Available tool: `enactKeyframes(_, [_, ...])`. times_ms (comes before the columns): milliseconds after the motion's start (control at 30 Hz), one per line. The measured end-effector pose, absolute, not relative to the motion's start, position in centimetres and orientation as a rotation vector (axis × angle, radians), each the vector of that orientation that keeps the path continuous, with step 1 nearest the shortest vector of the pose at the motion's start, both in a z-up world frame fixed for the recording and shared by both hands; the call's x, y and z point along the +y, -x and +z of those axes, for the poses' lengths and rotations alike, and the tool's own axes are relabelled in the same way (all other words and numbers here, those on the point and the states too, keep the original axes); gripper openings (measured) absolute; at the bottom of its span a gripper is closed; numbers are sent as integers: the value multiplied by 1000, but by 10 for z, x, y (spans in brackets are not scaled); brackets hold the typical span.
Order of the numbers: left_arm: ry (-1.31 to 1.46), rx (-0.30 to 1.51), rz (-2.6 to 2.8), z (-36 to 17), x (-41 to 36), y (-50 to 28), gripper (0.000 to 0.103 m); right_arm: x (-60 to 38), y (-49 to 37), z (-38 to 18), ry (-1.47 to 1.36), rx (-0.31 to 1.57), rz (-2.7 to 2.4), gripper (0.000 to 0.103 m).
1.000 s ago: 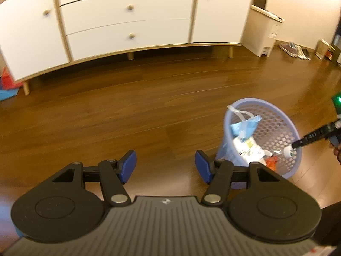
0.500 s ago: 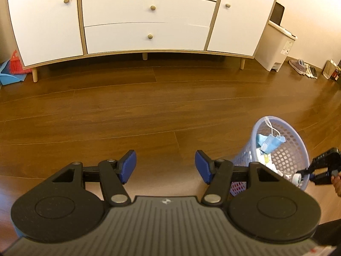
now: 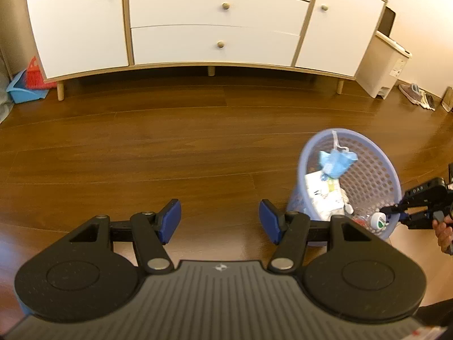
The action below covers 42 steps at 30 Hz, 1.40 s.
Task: Collect trash
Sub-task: 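Set the wastebasket down on the floor with the right tool while the left tool withdraws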
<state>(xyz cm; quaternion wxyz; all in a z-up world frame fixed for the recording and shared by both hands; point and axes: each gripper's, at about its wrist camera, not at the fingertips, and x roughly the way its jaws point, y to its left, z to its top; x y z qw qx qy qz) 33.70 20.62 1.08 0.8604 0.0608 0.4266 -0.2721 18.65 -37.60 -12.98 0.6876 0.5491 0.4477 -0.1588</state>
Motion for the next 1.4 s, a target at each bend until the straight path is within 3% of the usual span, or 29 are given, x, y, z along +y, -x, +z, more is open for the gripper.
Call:
enactKeyframes(467, [-104, 884, -450, -6, 229, -376, 57, -343, -248, -162, -1406, 940, -262, 19])
enactKeyframes(633, [-102, 874, -415, -9, 240, -378, 66, -338, -240, -141, -1192, 884, -209, 23])
enactKeyframes(700, [-113, 869, -398, -10, 244, -377, 66, -335, -236, -130, -1080, 870, -187, 44])
enactKeyframes(767, [-123, 867, -386, -10, 247, -373, 67, -331, -237, -120, -997, 847, -180, 58])
enactKeyframes(800, [-130, 865, -383, -9, 248, -371, 70, -328, -238, -114, -963, 833, -178, 60])
enactKeyframes(1067, [-159, 814, -404, 11, 243, -341, 81, -289, -212, -57, -648, 787, -116, 62])
enactKeyframes(1400, [-165, 769, -479, 46, 215, -280, 90, -230, -132, -8, -458, 770, -109, 63])
